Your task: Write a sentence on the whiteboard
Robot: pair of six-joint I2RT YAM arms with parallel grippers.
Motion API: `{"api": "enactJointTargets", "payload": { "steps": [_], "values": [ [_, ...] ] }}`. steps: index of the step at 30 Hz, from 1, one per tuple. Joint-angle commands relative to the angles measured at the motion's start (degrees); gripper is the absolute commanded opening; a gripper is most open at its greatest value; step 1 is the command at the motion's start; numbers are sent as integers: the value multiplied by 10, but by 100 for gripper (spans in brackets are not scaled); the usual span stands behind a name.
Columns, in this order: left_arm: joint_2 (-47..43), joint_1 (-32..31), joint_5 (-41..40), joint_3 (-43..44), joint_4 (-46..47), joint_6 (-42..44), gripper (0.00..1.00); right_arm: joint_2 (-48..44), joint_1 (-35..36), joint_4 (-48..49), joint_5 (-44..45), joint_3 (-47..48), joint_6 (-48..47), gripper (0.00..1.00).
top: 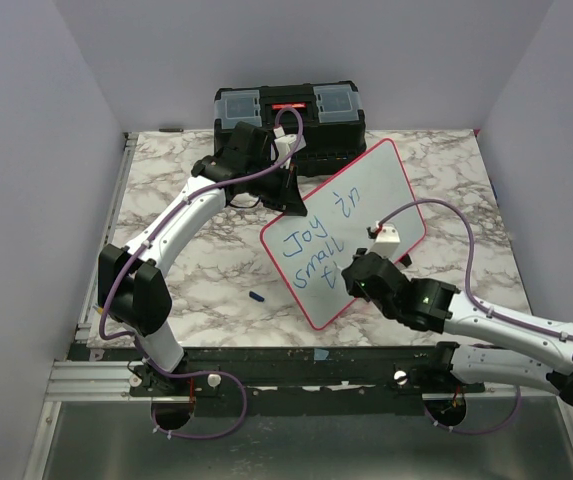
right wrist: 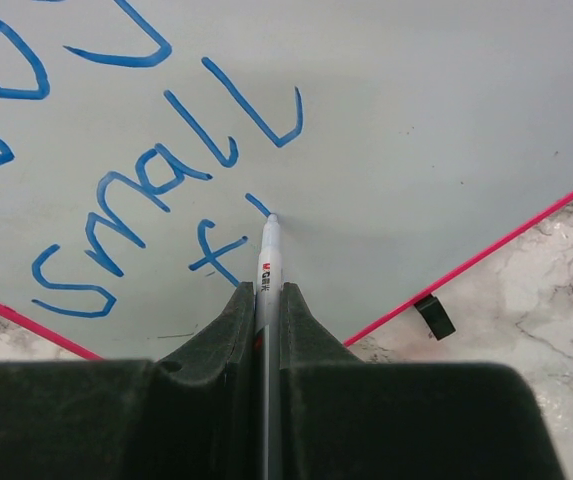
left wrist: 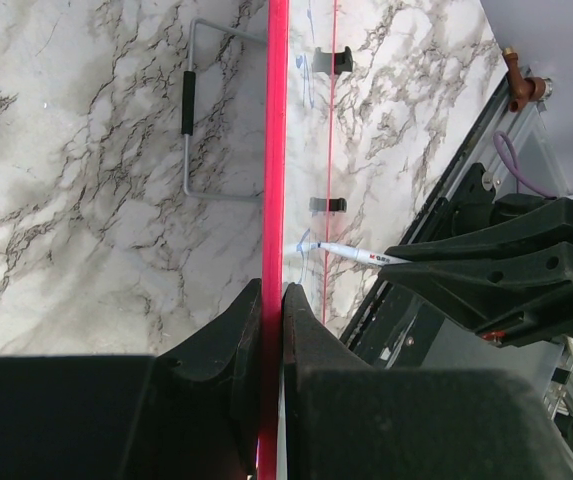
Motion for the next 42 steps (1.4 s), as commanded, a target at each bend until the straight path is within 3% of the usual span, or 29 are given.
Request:
{"api": "enactJointTargets", "payload": {
  "steps": [1, 17, 42],
  "values": [
    [-11, -1, -22, -1, 3, 30, 0, -10, -3, -27, -19, -21, 18, 1],
    [-11, -2, -22, -2, 2, 30, 0, -28, -3, -49, -46, -58, 48, 1],
    [-13, -1, -22, -3, 3, 30, 0, 10, -3, -32, 2, 7, 29, 1]
  ]
}}
